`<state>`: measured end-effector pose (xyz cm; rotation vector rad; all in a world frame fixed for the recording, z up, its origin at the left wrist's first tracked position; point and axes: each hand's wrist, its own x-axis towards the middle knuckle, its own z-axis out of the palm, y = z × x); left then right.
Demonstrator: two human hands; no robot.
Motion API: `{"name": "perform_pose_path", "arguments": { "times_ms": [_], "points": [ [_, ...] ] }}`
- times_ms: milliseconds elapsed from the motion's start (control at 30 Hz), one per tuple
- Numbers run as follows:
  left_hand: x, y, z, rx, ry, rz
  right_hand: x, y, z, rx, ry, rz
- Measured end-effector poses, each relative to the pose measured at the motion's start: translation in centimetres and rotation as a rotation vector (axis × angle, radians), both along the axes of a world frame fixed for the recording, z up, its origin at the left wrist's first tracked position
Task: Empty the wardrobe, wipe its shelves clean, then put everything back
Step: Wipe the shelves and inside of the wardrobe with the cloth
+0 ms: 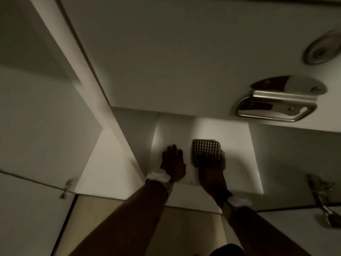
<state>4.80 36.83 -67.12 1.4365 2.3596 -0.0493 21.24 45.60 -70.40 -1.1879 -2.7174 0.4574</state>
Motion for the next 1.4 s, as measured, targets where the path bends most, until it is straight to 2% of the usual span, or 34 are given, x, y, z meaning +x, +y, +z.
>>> {"name": "perform_pose_path", "arguments": {
  "times_ms": [67, 133, 233, 333, 367, 467, 567, 667, 733, 867, 1033, 1200, 1267, 1300, 1333, 1400],
  "points": [
    [-1.1, 1.6, -0.9, 0.066, 0.001, 0.019, -1.7, 2.6, -0.3, 0.140, -0.076, 0.043],
    [-2.1, 3.1, -1.1, 0.113, 0.011, 0.011, -3.7, 5.4, 1.1, 0.115, -0.127, -0.031],
    [-3.6, 5.6, -1.9, 0.166, 0.028, 0.022, -6.3, 8.8, 1.6, 0.192, -0.170, 0.003],
    [-5.6, 9.3, -2.3, 0.208, 0.072, 0.052, -8.8, 12.9, 0.9, 0.183, -0.146, 0.019],
    [-6.1, 10.9, -2.4, 0.244, 0.130, 0.062, -9.6, 14.6, -0.6, 0.185, -0.107, -0.001],
    [-6.9, 13.5, -1.9, 0.266, 0.137, 0.099, -11.3, 16.6, -0.9, 0.114, -0.110, -0.074],
    [-8.6, 17.0, -2.6, 0.406, 0.227, 0.115, -13.2, 18.5, -0.2, 0.358, 0.004, 0.055],
    [-10.2, 20.2, -4.6, 0.446, 0.260, 0.135, -15.0, 21.0, -0.9, 0.514, 0.025, 0.016],
    [-10.5, 21.4, -6.0, 0.472, 0.273, 0.168, -16.2, 23.2, -2.7, 0.465, -0.031, -0.043],
    [-11.2, 21.7, -7.7, 0.461, 0.261, 0.126, -17.0, 24.7, -3.6, 0.434, -0.017, -0.067],
    [-11.2, 21.5, -7.1, 0.430, 0.212, 0.094, -16.2, 22.5, -2.3, 0.549, -0.040, -0.096],
    [-11.6, 22.0, -6.5, 0.482, 0.364, 0.110, -15.3, 21.7, -2.2, 0.542, 0.158, -0.183],
    [-12.1, 23.7, -6.6, 0.502, 0.389, 0.142, -15.7, 23.5, -3.2, 0.541, 0.047, -0.176],
    [-12.5, 24.8, -6.7, 0.511, 0.378, 0.165, -16.5, 25.3, -3.8, 0.444, -0.009, -0.220],
    [-12.9, 25.8, -6.7, 0.513, 0.355, 0.183, -16.8, 26.1, -3.6, 0.367, 0.025, -0.268],
    [-13.7, 27.4, -6.9, 0.502, 0.313, 0.186, -17.2, 25.6, -2.6, 0.422, 0.000, -0.311]
  ]
}}
